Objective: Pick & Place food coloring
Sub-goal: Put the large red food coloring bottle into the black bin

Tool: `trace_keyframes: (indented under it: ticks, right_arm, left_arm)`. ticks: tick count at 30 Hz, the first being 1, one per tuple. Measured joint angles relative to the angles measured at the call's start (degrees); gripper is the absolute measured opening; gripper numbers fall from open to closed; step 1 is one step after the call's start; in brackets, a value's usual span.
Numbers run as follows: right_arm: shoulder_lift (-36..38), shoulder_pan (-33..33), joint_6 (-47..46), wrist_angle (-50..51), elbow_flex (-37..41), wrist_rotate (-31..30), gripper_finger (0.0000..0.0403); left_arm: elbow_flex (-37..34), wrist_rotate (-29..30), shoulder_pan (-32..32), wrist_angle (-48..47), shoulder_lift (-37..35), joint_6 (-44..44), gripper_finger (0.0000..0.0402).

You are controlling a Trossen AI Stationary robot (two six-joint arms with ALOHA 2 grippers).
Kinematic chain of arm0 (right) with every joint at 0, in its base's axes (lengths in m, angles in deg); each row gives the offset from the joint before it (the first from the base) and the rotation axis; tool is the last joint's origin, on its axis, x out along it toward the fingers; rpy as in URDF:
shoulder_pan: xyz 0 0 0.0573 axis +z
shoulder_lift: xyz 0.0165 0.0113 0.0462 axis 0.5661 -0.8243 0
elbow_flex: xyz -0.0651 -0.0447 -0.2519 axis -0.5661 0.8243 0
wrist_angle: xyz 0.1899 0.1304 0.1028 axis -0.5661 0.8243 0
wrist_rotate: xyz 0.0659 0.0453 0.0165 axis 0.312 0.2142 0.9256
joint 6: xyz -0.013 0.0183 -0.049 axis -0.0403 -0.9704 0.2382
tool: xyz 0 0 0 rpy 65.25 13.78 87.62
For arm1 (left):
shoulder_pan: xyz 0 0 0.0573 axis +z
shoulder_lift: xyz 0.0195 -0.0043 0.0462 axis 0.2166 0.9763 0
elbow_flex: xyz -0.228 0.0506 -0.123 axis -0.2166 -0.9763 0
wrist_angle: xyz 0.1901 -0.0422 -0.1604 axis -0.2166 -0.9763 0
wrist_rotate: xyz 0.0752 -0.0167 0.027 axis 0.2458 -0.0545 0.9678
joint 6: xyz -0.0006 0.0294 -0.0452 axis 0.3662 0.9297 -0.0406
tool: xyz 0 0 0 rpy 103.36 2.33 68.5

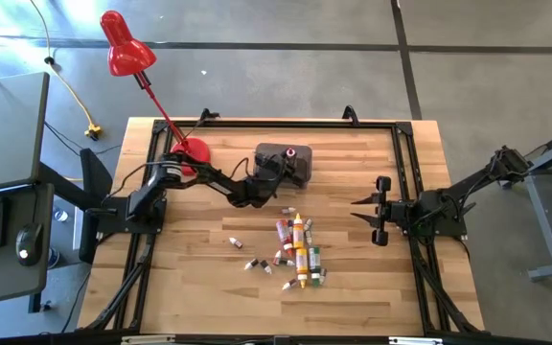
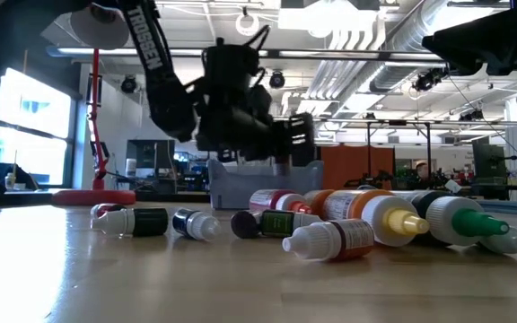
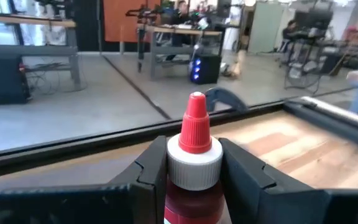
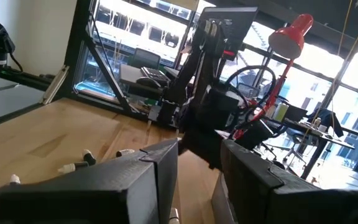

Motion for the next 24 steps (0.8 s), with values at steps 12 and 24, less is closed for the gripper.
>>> trace_keyframes:
  ticks: [12, 24]
  right_arm:
    - [0.0, 0.0, 0.0, 0.3, 0.0, 0.1, 0.0117]
    - [0.0, 0.0, 0.0, 0.4, 0.0, 0.1, 0.0117]
  left_arm:
    - [13.4, -0.5, 0.0, -15.8, 5.7, 0.5, 0.0102]
    - [13.8, -1.5, 0.9, -19.2, 5.6, -2.8, 0.0143]
